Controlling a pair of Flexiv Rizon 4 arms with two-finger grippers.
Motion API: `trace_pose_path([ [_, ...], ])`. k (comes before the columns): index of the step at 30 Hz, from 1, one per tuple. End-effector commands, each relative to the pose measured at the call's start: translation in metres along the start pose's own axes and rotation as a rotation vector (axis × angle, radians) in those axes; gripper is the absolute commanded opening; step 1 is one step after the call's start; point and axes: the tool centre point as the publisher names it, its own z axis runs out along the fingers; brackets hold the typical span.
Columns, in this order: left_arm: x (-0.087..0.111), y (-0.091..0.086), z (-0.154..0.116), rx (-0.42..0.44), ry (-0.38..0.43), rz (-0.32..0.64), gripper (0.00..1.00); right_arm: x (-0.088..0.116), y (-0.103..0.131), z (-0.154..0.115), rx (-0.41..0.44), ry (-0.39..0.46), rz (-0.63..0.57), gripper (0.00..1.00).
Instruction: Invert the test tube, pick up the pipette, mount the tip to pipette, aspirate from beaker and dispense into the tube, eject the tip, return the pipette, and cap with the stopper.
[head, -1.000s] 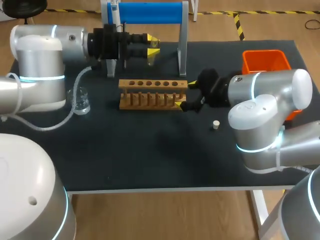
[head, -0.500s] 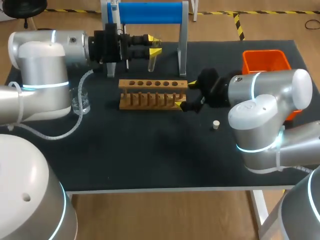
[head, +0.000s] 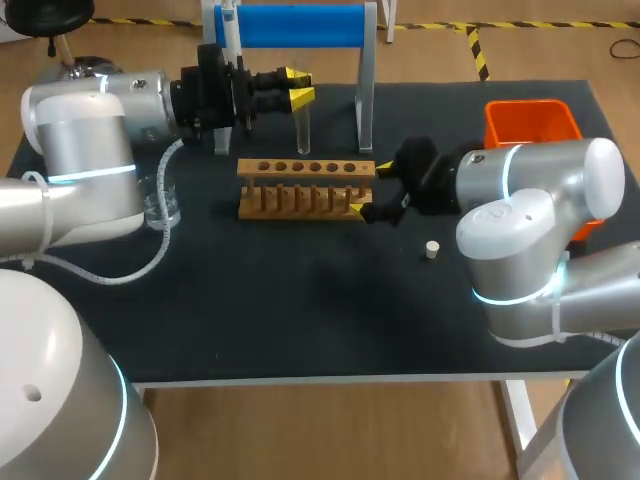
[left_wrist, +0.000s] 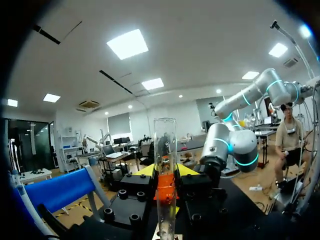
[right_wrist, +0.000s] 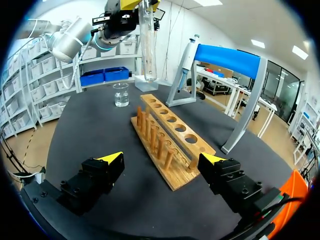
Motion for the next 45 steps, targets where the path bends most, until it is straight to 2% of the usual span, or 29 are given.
trace_pose_path([
  [1, -0.012, 0.013, 0.008, 0.030, 0.001, -0.028, 0.00, 0.001, 0.000, 0.000, 0.000, -0.001, 0.000, 1.00],
  [16, -0.023, 0.030, 0.025, 0.012, -0.003, -0.055, 0.00, 0.001, 0.000, 0.000, 0.000, -0.001, 0.000, 1.00],
  [28, -0.027, 0.052, 0.023, 0.010, -0.007, -0.079, 0.00, 0.001, 0.000, 0.000, 0.000, -0.001, 0.000, 1.00],
  [45, -0.034, 0.070, 0.020, 0.001, -0.015, -0.121, 0.00, 0.001, 0.000, 0.000, 0.000, -0.001, 0.000, 1.00],
])
